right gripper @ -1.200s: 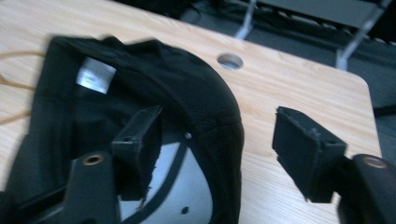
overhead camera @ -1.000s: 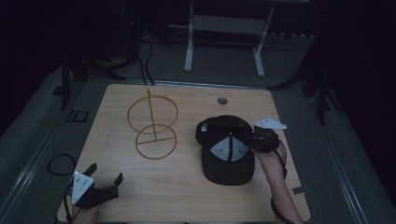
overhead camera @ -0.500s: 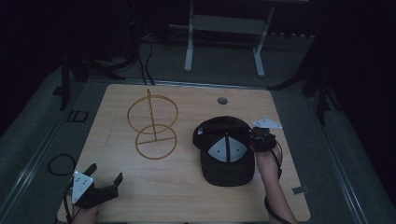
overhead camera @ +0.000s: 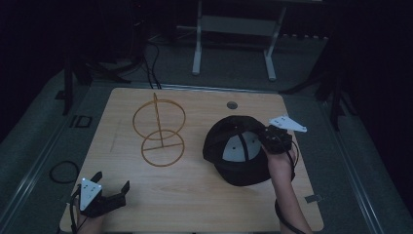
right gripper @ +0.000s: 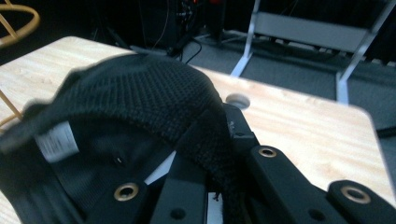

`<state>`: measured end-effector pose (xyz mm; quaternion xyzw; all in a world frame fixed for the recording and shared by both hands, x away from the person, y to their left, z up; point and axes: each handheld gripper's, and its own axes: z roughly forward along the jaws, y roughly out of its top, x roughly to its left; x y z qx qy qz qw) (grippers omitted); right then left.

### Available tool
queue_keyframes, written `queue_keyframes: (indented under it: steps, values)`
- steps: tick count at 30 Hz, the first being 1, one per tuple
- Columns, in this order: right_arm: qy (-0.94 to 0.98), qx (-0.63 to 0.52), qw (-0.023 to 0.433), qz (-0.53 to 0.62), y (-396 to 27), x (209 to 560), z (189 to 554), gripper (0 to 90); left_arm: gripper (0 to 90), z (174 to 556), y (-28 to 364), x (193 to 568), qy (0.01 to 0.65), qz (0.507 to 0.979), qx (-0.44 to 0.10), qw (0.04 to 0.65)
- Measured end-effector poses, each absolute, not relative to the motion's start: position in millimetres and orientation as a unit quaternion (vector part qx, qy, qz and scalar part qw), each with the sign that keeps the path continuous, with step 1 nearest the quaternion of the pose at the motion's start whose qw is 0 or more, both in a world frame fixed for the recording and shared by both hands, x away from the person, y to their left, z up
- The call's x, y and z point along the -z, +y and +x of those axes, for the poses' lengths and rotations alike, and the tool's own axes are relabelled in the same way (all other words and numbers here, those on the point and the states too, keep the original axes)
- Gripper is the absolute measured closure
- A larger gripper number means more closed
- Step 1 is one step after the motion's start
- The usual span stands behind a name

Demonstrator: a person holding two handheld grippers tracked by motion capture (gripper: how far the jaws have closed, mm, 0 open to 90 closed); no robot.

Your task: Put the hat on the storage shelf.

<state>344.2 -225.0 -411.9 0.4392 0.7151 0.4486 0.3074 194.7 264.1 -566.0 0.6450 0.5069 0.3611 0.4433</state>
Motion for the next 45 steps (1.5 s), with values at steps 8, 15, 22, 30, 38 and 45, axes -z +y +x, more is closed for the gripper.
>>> queue_keyframes:
  steps: [8, 15, 22, 30, 38, 45]
  values:
    - [0.705, -0.463, 0.333, 0.422, -222.8, 384.2, 336.1, 88.7, 0.3, 192.0, 248.3, 559.6, 0.503, 0.641, -0.36, 0.454]
    - [0.7, -0.484, 0.333, 0.407, -219.8, 366.6, 325.8, 88.7, 0.3, 193.7, 215.6, 543.3, 0.496, 0.675, -0.27, 0.474]
    - [0.697, -0.494, 0.337, 0.396, -216.0, 361.1, 314.5, 88.6, 0.3, 198.6, 185.3, 533.1, 0.462, 0.713, -0.217, 0.481]
    - [0.699, -0.501, 0.333, 0.386, -213.8, 362.4, 306.5, 88.6, 3.1, 213.4, 149.8, 513.5, 0.426, 0.729, -0.2, 0.496]
    - [0.7, -0.512, 0.322, 0.379, -210.7, 366.1, 300.5, 88.6, 3.2, 225.7, 119.6, 492.0, 0.387, 0.744, -0.194, 0.509]
    - [0.705, -0.512, 0.321, 0.371, -208.2, 365.5, 297.7, 88.6, 3.2, 239.2, 94.4, 478.0, 0.366, 0.751, -0.179, 0.519]
